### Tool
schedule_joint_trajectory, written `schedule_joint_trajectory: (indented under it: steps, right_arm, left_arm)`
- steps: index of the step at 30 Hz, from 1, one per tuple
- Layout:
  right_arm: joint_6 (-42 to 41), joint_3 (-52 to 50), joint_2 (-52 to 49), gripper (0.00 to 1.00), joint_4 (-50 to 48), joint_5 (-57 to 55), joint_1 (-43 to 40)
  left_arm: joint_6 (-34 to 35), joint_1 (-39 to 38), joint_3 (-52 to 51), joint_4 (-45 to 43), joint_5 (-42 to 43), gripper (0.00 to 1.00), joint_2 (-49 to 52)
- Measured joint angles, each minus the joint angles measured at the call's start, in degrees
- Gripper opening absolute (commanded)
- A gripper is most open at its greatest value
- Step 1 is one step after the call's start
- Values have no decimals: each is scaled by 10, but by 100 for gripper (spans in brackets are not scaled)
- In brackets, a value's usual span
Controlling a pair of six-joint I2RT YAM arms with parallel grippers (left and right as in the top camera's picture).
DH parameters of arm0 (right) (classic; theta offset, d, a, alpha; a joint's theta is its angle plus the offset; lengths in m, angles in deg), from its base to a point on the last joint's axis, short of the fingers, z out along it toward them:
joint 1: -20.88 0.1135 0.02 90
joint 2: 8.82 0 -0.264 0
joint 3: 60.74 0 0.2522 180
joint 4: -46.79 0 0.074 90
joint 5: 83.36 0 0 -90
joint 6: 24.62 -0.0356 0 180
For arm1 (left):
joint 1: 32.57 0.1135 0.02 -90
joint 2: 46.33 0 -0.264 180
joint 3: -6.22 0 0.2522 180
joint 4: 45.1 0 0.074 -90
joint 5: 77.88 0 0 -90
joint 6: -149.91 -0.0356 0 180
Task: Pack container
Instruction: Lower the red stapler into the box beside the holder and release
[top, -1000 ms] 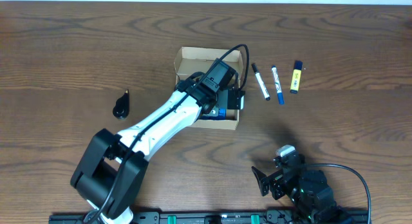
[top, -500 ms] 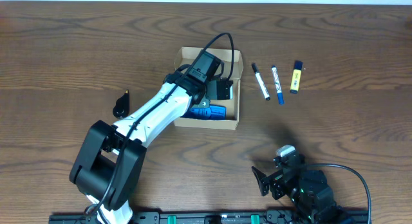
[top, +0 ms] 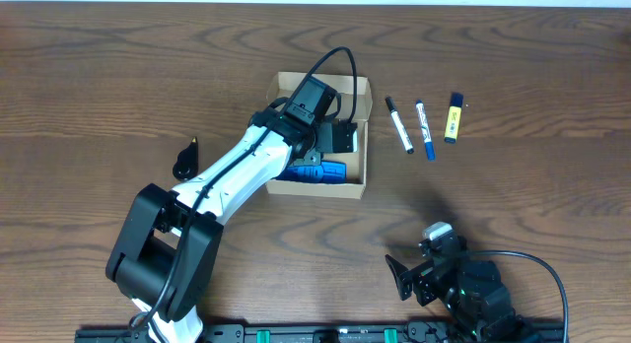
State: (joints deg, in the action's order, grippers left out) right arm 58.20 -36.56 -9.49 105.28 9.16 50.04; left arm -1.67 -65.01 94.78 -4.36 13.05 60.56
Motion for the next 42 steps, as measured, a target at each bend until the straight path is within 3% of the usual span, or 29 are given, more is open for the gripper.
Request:
schedule_joint_trajectory:
  steps: [8,17,23,27,42]
  right_arm:
    - [0,0,0,99,0,0,0]
    - [0,0,0,98,0,0,0]
    - [0,0,0,99,0,0,0]
    - [0,0,0,99,0,0,0]
    - [0,0,0,99,0,0,0]
  left_arm:
    - [10,1,0,0,0,45,0]
    - [96,0,0,1,-20,43,-9]
    - [180,-2,0,31,-26,44,-115]
    - [239,-3,1,77,-27,40,-210]
    - [454,49,2,241,-82,37,-358]
